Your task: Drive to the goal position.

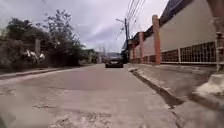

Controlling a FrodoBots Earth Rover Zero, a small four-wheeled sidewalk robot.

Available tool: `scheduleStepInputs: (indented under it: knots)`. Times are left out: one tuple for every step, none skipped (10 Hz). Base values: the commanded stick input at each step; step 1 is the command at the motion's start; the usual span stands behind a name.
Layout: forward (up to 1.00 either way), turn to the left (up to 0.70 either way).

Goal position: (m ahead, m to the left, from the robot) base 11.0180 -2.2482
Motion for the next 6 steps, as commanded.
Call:
scheduleStepInputs:
  knots:
    - [1.00, 0.00]
    - [1.00, 0.00]
    - [1.00, 0.00]
    - [1.00, 0.00]
    - [1.00, 0.00]
    - [1.00, 0.00]
